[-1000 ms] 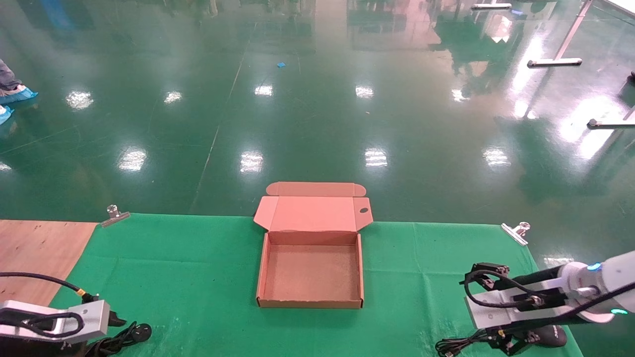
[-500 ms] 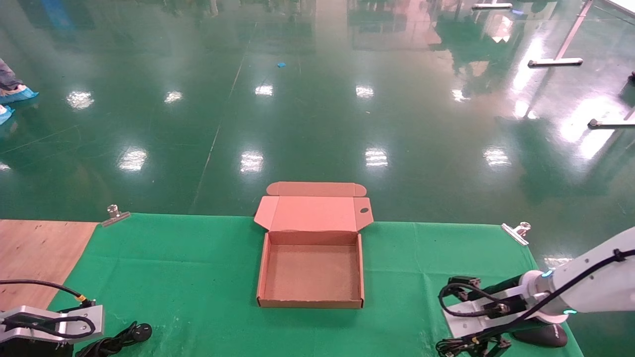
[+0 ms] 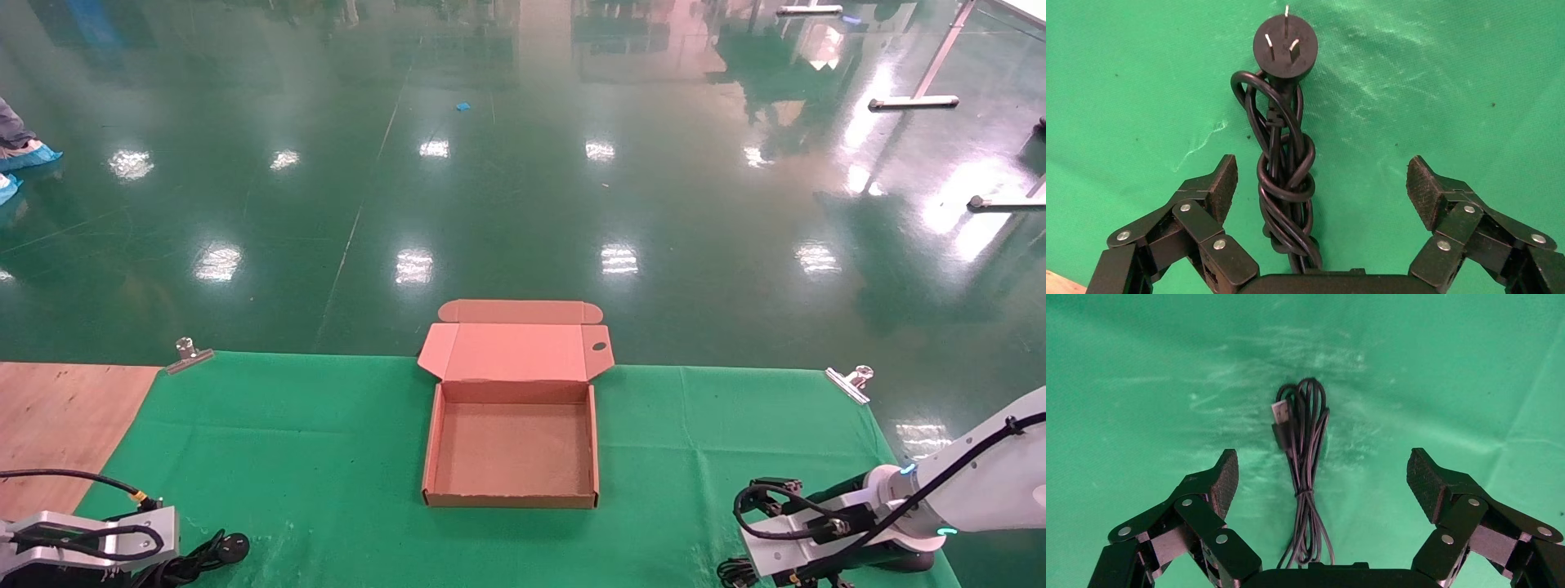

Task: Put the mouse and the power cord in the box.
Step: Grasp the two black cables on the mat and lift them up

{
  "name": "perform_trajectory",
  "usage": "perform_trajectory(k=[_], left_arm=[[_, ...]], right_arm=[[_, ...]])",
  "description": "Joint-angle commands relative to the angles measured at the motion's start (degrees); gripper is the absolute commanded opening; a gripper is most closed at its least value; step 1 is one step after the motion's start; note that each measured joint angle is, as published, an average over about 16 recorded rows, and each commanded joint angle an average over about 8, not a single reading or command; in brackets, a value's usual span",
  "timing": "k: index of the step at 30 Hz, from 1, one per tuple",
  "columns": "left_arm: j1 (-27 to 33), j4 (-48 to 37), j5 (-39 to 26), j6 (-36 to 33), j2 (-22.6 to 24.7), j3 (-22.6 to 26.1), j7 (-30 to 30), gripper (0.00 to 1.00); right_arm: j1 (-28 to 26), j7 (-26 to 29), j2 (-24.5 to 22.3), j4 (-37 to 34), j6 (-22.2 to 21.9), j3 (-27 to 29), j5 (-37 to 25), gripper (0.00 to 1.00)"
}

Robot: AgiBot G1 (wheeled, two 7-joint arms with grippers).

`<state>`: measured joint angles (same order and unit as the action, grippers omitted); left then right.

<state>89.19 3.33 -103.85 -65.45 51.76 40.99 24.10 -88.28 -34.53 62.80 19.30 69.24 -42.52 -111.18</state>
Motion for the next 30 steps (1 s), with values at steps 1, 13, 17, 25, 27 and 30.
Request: perform_trajectory(k=[1, 13, 17, 25, 27, 30], left_arm=[[0.1, -0.6, 0.0, 0.2, 0.2, 0.0, 0.4, 1.00], [0.0, -2.3, 0.3, 1.6, 0.9, -0.2, 1.2, 0.51], [0.1, -2.6, 0.2, 1.9, 1.0, -0.1, 1.3, 0.03], [0.5, -2.9, -0.4, 3.1, 1.0, 0.3, 1.2, 0.00], [0.6, -3.0, -0.6, 3.7, 0.9, 0.4, 1.0, 0.00], [0.7, -3.1, -0.9, 4.8, 0.9, 0.6, 0.9, 0.00]], right_arm=[[-0.3, -0.8, 0.4, -1.5, -0.2, -0.1, -0.2, 1.00], [-1.2, -5.0, 1.8, -7.8, -1.9, -0.5, -0.6, 0.34], [-1.6, -6.0, 2.3, -9.3, -2.4, -0.5, -0.7, 0.00], [-2.4, -7.9, 3.0, -11.6, -2.5, -0.4, -0.5, 0.00], [-2.5, -8.3, 3.2, -12.0, -2.6, -0.4, -0.5, 0.00], [-2.7, -8.8, 3.4, -12.7, -2.6, -0.3, -0.4, 0.00]])
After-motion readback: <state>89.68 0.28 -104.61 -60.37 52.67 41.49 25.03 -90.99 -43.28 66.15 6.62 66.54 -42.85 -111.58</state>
